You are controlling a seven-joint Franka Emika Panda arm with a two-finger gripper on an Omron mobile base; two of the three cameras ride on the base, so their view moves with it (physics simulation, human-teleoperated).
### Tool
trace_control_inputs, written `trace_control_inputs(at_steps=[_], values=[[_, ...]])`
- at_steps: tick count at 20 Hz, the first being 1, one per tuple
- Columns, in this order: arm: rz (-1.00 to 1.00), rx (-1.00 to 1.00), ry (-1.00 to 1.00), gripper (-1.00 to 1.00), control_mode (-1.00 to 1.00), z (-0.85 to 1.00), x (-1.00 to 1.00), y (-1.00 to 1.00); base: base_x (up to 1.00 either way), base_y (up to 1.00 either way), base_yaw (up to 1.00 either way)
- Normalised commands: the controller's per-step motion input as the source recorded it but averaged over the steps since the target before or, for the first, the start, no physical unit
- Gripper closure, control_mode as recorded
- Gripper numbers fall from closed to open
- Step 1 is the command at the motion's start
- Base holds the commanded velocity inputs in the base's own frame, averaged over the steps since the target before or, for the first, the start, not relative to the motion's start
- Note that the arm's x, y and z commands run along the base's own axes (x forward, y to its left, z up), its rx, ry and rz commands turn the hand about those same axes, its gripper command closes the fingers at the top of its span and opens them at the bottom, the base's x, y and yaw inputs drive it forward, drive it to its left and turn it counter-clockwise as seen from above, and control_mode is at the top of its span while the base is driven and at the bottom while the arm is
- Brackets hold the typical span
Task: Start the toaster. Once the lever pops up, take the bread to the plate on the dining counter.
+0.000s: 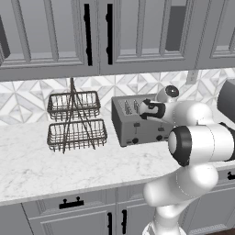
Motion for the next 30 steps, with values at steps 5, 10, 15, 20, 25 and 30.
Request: trace_control_inputs(at_steps=[5, 10, 15, 20, 25, 30], values=[[0.00, 0.00, 0.00, -1.00, -1.00, 0.00, 0.00, 0.00, 0.00, 0.00, 0.00], [0.00, 0.00, 0.00, -1.00, -1.00, 0.00, 0.00, 0.00, 0.00, 0.00, 0.00], [0.00, 0.00, 0.00, -1.00, -1.00, 0.00, 0.00, 0.00, 0.00, 0.00, 0.00], [0.00, 0.00, 0.00, -1.00, -1.00, 0.00, 0.00, 0.00, 0.00, 0.00, 0.00], [0.00, 0.00, 0.00, -1.00, -1.00, 0.00, 0.00, 0.00, 0.00, 0.00, 0.00], [0.00, 0.00, 0.00, -1.00, -1.00, 0.00, 0.00, 0.00, 0.00, 0.00, 0.00]])
